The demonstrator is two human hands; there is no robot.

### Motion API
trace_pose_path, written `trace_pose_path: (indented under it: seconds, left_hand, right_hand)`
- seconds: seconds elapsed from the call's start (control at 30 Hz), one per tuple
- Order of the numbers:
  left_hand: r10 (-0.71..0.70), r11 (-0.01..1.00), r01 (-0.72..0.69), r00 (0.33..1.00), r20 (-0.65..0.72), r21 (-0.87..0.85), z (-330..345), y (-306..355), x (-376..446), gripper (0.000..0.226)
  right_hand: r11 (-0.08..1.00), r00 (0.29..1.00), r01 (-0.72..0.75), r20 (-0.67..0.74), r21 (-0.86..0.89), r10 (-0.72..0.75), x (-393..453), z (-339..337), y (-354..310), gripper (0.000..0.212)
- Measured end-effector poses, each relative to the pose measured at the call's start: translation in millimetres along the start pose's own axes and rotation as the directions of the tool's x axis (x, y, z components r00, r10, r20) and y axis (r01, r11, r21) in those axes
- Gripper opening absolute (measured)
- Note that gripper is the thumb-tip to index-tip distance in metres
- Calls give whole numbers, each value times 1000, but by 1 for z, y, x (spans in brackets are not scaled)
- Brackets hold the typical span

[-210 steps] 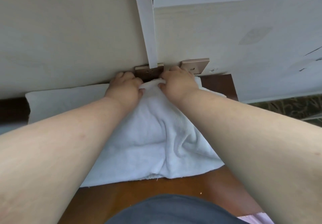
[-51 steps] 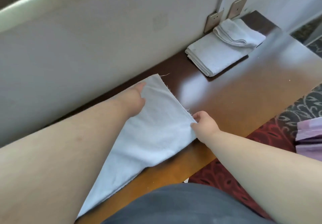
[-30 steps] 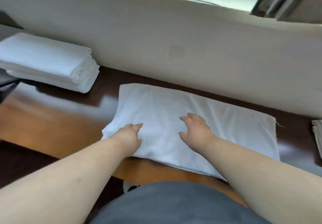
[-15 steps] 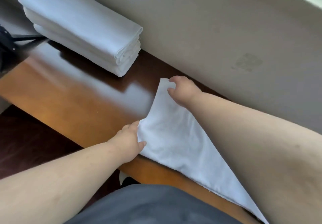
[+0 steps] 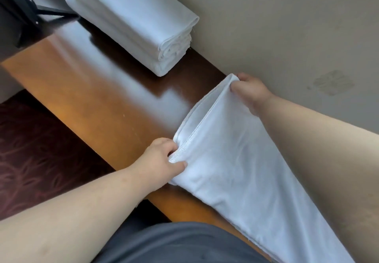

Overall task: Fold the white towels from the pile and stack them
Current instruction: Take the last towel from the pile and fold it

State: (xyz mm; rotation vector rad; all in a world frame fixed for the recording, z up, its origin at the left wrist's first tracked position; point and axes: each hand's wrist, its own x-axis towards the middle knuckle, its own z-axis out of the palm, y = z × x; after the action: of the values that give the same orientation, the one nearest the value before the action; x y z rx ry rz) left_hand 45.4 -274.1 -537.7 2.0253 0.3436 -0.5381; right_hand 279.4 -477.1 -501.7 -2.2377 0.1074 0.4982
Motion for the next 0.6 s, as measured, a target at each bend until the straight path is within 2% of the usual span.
trace_pose_path:
  seconds: [0.07,0.13,0.2,0.27,0.33,0.37,0.4,0.47,0.53,0.6]
  left_hand:
    - [8,992,-3,999,40,-125,-5,3,-5,15]
    - [-24,993,26,999,23,-114,-6,3,-7,18]
    - [-85,991,74,992,-93,-114,-2,-2,-4,17]
    - [-167,986,161,965,-201,-47,2,-6,-2,21]
    - [-296,948,311,940,-169,71,2,-8,2,27]
    - [-358,913,375,926,-120,164,1,-7,4,41]
    - [-399,877,407,913,-82,255,-2,-7,7,49]
    - [-411,831,413,907,-89,374,-6,-9,13,51]
    - [-402,806,416,907,-125,422,-9,-9,14,47]
    - [-326,834,389,919,-221,391,-9,-11,9,40]
  right_hand:
    - [992,999,-20,-28,128,24,1,-4,5,23]
    - [996,999,-10,-39,94,13,5,0,7,19]
    - [996,999,40,-15,-80,-41,11,7,8,12]
    - [933,995,70,88,-352,-42,21,16,10,15]
    - [821,988,61,150,-568,31,27,24,7,39]
    - [785,989,58,145,-616,40,28,28,5,44]
    - [778,992,61,126,-625,23,30,31,2,46]
    - [809,996,73,82,-584,-31,32,34,-2,45]
    - [830,997,65,66,-554,-35,35,35,-3,44]
    - [836,997,27,76,-548,18,38,37,-1,46]
